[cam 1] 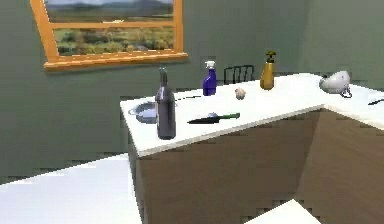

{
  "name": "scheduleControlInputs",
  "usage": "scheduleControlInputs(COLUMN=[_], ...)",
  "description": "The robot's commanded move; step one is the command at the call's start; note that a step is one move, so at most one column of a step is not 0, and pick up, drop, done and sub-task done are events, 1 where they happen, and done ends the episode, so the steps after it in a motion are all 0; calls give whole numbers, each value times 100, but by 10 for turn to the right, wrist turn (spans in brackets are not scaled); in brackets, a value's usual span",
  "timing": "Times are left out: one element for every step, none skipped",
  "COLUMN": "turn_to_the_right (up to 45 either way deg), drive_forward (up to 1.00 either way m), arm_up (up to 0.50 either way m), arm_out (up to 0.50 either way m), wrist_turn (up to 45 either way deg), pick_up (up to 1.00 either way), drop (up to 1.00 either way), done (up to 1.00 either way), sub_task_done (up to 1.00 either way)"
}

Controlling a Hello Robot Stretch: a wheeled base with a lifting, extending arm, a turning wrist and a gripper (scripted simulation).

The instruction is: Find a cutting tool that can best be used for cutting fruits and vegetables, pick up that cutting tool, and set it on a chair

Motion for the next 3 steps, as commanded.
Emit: scheduleControlInputs(turn_to_the_right=[-450, -330, 450], drive_forward=[0, 0, 0], arm_up=[0, 0, 0], arm_out=[0, 0, 0], wrist_turn=[0, 0, 0], pick_up=[0, 0, 0], drop=[0, 0, 0], done=[0, 0, 0], sub_task_done=[0, 0, 0])
